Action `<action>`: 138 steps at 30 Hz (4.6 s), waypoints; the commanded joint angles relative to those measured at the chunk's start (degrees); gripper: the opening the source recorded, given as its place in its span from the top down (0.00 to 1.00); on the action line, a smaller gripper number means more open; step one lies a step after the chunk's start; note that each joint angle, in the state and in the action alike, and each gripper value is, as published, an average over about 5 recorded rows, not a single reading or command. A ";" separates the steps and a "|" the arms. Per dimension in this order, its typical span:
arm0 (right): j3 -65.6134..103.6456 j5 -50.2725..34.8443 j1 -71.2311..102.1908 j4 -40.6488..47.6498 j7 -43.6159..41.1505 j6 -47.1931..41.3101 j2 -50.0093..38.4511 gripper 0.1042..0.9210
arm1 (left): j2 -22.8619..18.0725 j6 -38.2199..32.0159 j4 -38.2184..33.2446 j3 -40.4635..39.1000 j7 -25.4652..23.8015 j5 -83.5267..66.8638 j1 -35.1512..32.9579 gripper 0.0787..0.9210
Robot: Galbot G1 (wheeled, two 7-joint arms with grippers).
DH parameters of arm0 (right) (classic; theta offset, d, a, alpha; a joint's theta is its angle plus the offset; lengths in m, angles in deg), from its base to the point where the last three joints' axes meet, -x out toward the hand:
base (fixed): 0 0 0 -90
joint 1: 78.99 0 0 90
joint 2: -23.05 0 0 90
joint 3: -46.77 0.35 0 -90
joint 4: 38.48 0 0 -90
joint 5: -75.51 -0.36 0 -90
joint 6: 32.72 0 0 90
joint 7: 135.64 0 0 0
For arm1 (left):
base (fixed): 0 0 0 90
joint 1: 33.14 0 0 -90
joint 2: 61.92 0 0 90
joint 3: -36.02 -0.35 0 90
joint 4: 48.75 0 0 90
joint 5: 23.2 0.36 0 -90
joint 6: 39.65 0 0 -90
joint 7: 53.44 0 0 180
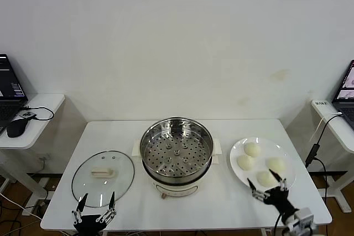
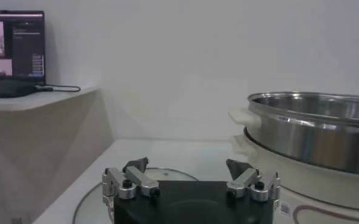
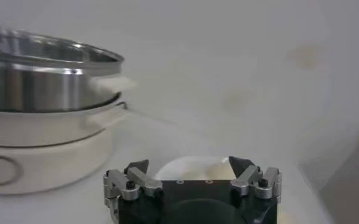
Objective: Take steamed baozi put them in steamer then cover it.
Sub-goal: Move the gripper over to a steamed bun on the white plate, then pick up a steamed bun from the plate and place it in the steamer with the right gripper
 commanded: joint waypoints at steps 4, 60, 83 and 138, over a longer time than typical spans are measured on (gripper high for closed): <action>-5.28 23.56 -23.58 10.92 -14.88 -1.82 -14.57 0.12 | 0.29 3.95 -1.19 0.80 -0.78 0.44 0.49 0.12; -68.13 24.75 -74.69 53.12 -42.79 0.72 -6.76 0.12 | 1.93 11.30 -3.90 6.06 1.79 0.70 0.64 0.12; -70.32 23.16 -76.54 54.21 -44.55 -0.46 -5.80 0.43 | 2.03 11.35 -3.14 5.89 1.85 0.75 1.08 0.12; -114.10 2.74 -113.41 37.14 -43.76 14.50 16.17 0.41 | 2.86 10.37 -4.09 6.44 1.83 -4.82 3.29 0.12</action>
